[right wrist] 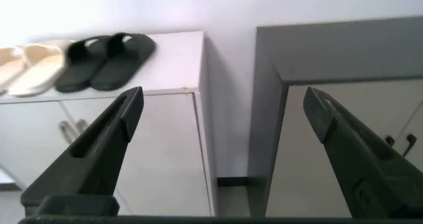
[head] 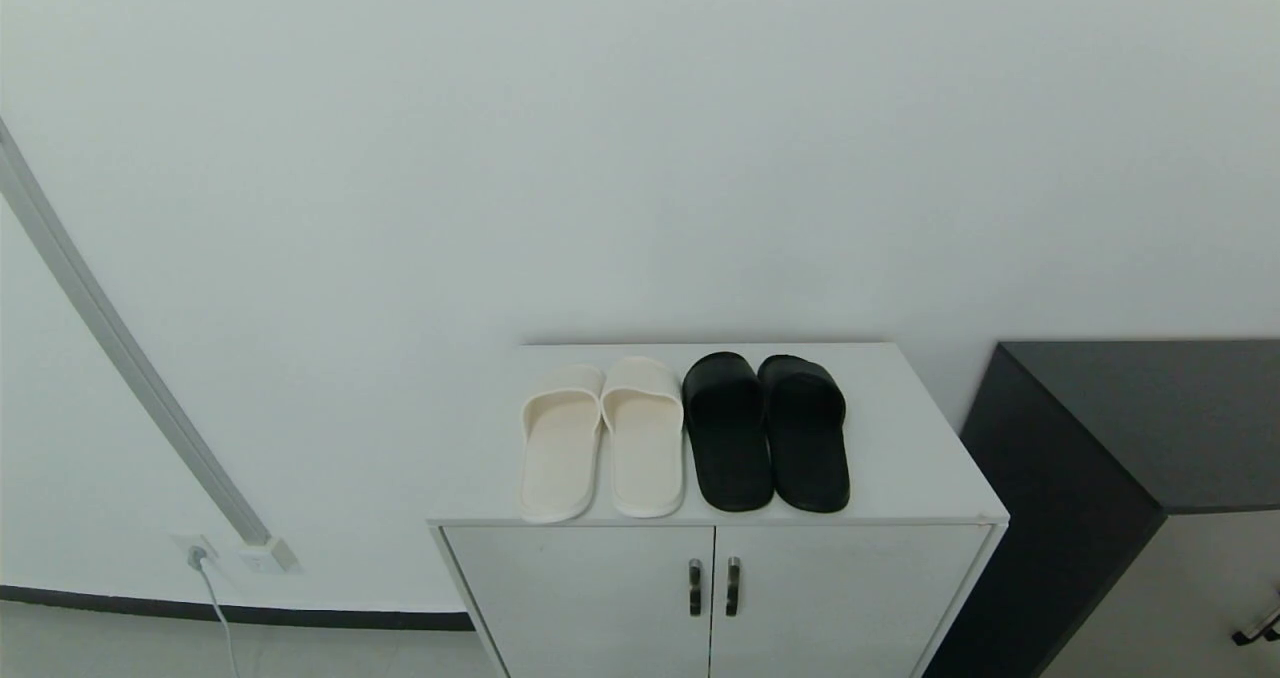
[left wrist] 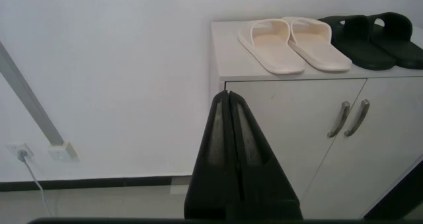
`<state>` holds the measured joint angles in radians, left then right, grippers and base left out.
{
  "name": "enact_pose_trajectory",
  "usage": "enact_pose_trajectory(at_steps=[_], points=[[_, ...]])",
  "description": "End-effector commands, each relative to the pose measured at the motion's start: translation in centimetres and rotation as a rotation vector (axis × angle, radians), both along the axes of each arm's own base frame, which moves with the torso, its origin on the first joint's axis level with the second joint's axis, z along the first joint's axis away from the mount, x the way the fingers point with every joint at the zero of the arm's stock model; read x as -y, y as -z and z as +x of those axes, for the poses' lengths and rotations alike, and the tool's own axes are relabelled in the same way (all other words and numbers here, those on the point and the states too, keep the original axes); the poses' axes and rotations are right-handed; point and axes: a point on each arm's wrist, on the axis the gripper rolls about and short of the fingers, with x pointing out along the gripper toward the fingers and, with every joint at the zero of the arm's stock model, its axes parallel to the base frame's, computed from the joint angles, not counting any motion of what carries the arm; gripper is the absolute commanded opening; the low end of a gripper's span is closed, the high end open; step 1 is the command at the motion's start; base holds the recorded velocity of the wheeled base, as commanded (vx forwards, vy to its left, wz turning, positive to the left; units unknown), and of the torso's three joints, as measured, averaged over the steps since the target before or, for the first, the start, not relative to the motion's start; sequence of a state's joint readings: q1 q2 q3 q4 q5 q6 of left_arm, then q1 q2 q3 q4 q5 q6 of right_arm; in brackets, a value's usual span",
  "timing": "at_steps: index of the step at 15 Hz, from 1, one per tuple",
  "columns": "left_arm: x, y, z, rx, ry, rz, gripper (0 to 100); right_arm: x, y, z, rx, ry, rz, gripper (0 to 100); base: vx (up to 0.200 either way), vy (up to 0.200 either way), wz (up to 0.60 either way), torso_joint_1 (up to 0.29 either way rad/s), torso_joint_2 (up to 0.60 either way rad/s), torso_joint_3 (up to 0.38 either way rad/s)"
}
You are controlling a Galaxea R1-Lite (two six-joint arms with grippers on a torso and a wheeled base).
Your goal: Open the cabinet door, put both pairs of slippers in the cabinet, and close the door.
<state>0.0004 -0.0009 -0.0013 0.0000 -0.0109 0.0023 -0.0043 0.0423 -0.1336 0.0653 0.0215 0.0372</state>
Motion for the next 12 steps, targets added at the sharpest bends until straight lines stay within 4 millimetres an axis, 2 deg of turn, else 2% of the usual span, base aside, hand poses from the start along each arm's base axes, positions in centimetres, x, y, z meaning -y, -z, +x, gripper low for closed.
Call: enact_pose_trajectory(at_steps=[1, 2, 3, 4, 6, 8, 10, 12], points=[[0.0, 0.0, 0.0, -0.002, 0.0, -0.001, 0, -0.2, -1.8, 2.5, -0.25, -0.12, -0.04, 100, 0.0, 0.0, 0.0, 0.0, 0.0, 0.0], [0.0, 0.0, 0.0, -0.001, -0.003, -0.001, 0, -0.4, -2.1, 4.2, -0.313, -0.179, -0.03, 100, 0.0, 0.0, 0.0, 0.0, 0.0, 0.0], [0.0, 0.0, 0.0, -0.002, -0.003, -0.001, 0, -0.4, -2.4, 5.1, -0.335, -0.189, -0.027, 100, 0.0, 0.0, 0.0, 0.0, 0.0, 0.0], [0.0, 0.0, 0.0, -0.002, -0.001, 0.002, 0, -0.6, -3.7, 8.2, -0.373, -0.223, -0.03, 100, 0.0, 0.0, 0.0, 0.0, 0.0, 0.0], [0.0, 0.0, 0.0, -0.002, 0.0, 0.008, 0, -1.8, -5.3, 11.9, -0.393, -0.302, -0.021, 100, 0.0, 0.0, 0.0, 0.0, 0.0, 0.0], [0.0, 0.0, 0.0, -0.002, 0.0, 0.008, 0, -4.8, -7.2, 14.9, -0.423, -0.339, 0.018, 100, 0.0, 0.0, 0.0, 0.0, 0.0, 0.0], [0.0, 0.0, 0.0, -0.002, 0.0, 0.008, 0, -8.5, -8.8, 16.8, -0.421, -0.345, 0.054, 100, 0.0, 0.0, 0.0, 0.0, 0.0, 0.0], [0.0, 0.0, 0.0, -0.002, 0.002, 0.007, 0, -12.1, -9.6, 19.2, -0.437, -0.342, 0.062, 100, 0.0, 0.0, 0.0, 0.0, 0.0, 0.0]])
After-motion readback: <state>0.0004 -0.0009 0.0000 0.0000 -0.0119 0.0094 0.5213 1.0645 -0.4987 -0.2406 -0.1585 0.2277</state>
